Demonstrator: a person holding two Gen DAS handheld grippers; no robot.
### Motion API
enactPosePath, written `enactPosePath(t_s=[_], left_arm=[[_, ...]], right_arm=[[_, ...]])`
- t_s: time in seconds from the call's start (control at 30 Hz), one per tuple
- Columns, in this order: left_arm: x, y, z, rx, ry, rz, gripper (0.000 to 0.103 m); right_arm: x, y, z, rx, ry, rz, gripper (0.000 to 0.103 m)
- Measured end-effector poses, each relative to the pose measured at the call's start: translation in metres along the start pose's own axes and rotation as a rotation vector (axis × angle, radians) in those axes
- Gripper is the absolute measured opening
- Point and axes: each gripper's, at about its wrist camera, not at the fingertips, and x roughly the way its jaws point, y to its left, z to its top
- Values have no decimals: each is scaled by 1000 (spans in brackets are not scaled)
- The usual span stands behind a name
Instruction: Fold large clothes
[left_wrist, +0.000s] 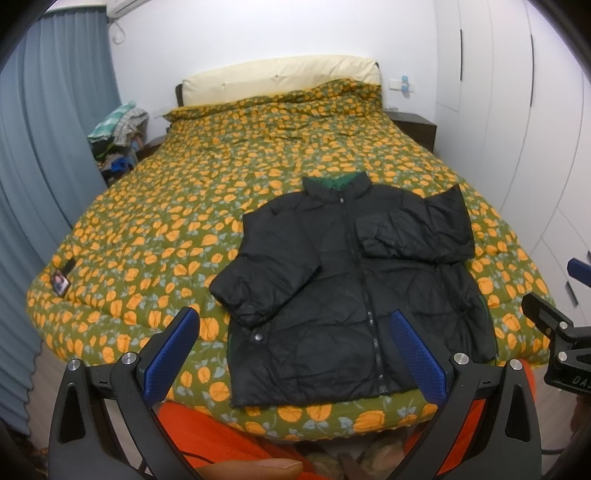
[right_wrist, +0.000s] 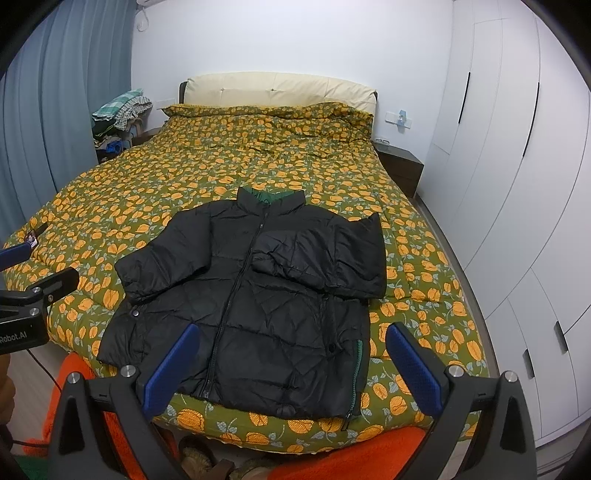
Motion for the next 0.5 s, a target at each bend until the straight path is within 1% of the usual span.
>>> enactPosePath(t_s=[0.5], left_arm=[[-1,0,-1,-2,1,1,103]], right_arm=[[2,0,-2,0,5,4,102]])
